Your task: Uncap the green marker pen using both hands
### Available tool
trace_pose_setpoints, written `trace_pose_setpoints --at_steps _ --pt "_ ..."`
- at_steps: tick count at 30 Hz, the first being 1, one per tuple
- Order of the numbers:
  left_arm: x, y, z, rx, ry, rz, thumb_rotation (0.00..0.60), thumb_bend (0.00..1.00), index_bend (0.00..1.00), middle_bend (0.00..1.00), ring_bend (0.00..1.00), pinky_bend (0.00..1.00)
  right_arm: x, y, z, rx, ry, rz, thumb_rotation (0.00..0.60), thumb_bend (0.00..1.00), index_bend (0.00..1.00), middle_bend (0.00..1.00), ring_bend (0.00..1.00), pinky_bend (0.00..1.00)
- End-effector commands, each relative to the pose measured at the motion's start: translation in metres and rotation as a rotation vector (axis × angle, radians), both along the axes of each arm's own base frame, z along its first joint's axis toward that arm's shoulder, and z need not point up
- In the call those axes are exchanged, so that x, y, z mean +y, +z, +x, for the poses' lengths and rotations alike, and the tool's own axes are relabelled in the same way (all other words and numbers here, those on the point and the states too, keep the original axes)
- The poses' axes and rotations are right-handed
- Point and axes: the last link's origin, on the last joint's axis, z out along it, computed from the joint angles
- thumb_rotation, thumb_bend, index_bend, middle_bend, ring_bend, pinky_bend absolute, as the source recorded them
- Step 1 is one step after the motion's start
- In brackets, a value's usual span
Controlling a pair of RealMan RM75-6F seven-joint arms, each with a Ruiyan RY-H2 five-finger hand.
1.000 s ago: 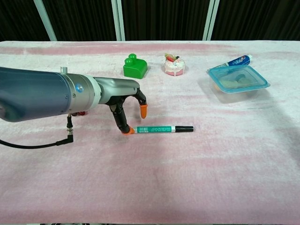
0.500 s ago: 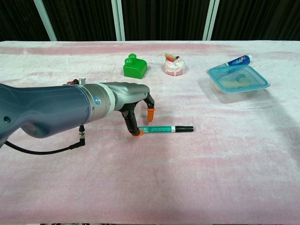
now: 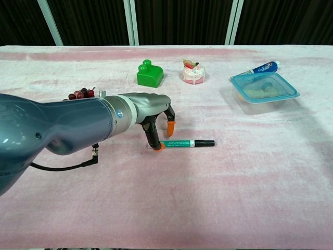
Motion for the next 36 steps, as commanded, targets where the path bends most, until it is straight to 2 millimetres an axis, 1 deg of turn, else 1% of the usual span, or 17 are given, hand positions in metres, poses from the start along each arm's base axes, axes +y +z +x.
trace_pose_setpoints --at_steps 1,18,25,36 --pt "0.000 -0.003 0.000 0.003 0.000 0.003 0.600 0.31 0.44 0.15 0.00 0.00 0.000 0.000 -0.001 0.000 -0.001 -0.001 0.600 0.14 0.06 0.02 0.10 0.18" --pt "0.000 -0.010 0.000 0.011 0.007 0.012 0.600 0.31 0.46 0.15 0.00 0.00 -0.001 0.001 -0.004 -0.009 -0.008 0.001 0.600 0.14 0.06 0.02 0.10 0.18" --pt "0.002 -0.012 0.000 0.013 0.014 0.014 0.600 0.33 0.47 0.15 0.00 0.00 -0.001 0.000 -0.008 -0.010 -0.018 0.003 0.600 0.14 0.06 0.02 0.10 0.18" --pt "0.001 -0.014 0.000 0.010 0.012 0.011 0.600 0.35 0.50 0.16 0.00 0.00 -0.002 -0.001 -0.010 -0.009 -0.018 0.003 0.600 0.14 0.06 0.02 0.10 0.18"
